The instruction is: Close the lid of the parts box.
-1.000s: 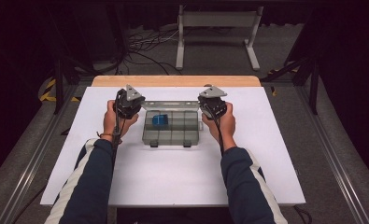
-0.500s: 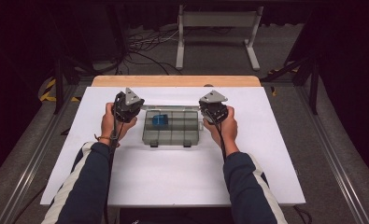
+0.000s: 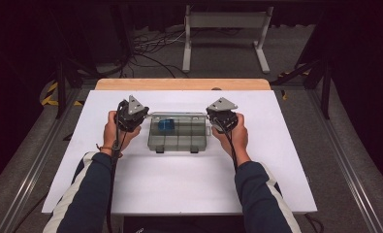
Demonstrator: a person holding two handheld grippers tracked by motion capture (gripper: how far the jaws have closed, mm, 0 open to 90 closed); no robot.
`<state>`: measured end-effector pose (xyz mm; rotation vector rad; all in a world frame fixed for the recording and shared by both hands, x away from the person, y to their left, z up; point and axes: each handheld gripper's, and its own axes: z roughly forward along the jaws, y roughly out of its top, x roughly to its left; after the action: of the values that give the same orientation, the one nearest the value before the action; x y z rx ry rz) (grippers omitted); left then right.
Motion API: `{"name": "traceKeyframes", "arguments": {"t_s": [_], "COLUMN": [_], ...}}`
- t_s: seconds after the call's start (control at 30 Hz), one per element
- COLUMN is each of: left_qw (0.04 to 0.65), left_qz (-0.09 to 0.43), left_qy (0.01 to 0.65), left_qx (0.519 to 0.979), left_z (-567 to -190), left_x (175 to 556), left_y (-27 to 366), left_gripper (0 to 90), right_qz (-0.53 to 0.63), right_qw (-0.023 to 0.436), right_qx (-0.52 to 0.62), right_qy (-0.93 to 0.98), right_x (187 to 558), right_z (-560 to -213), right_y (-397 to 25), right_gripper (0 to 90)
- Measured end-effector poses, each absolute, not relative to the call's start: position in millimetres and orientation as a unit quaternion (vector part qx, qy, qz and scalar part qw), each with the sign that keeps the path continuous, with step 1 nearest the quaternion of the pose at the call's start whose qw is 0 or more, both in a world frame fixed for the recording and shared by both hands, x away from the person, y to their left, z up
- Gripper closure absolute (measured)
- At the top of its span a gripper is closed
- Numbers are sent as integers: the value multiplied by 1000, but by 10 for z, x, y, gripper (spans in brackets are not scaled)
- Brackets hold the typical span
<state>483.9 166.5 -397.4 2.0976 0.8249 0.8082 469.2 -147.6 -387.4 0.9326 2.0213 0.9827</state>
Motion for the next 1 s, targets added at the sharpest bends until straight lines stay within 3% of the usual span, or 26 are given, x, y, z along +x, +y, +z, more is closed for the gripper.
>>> {"name": "traceKeyframes", "arguments": {"t_s": [1.0], "left_qw": [388], "left_qz": [305], "left_qy": [258], "left_qx": [831], "left_z": [-3985], "left_x": [4411], "left_y": [1650], "left_gripper": [879], "right_qz": [400], "right_qw": [311], "right_qx": [321], "right_qy": [800], "right_x": [4346], "right_z": [-3948], "right_y": [-1641], "right_gripper": [900]}}
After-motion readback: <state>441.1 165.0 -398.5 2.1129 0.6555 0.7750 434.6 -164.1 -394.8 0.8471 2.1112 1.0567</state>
